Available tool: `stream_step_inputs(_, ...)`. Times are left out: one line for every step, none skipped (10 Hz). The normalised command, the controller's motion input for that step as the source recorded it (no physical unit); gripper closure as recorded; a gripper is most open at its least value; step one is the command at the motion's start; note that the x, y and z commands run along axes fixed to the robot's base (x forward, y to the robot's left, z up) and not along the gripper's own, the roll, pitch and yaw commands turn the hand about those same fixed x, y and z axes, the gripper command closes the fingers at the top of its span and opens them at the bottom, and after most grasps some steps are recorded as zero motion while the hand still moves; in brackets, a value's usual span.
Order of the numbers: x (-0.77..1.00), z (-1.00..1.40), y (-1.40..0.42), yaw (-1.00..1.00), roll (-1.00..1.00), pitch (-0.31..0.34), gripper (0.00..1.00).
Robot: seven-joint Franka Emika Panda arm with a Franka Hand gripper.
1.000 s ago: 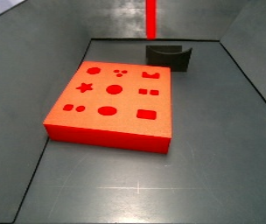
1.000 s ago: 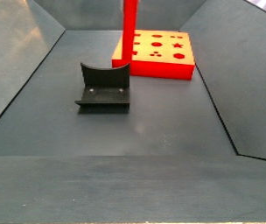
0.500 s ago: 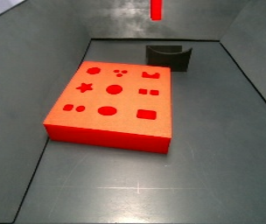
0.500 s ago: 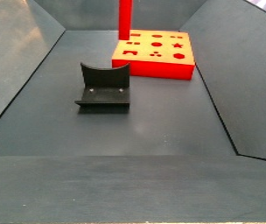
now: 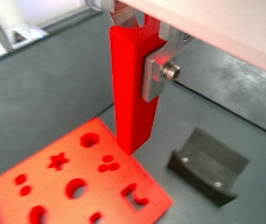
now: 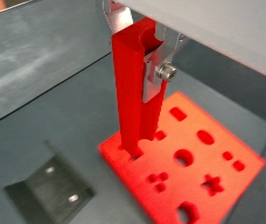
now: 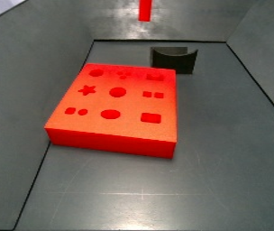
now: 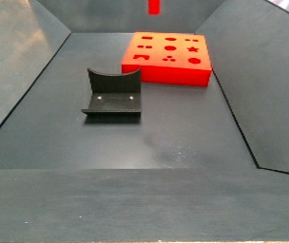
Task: Pick up the arch object. Move up. Move to above the board. Insert the arch object.
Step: Move to above the board.
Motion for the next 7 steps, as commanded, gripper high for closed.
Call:
stream_step_inputs(-0.23,0.33,-1.00,0.00,0.07,0.072,1.00)
stream_step_inputs(-0.23,0.33,-1.00,0.01,0.05,0.053,1.00)
stream_step_inputs(-0.22,0.34,-1.00,0.00,0.02,0.052,1.00)
stream_step_inputs(-0.19,0.33,-0.91,0.01,0.01,0.057,1.00)
stream_step_inputs(-0.15,0.27,-0.73,0.01,0.01,0.060,1.00)
stream_step_inputs(-0.05,0.13,-0.29,0.01,0.00,0.053,1.00)
stream_step_inputs(-0.02,0.09,-0.18,0.01,-0.01,0.049,1.00)
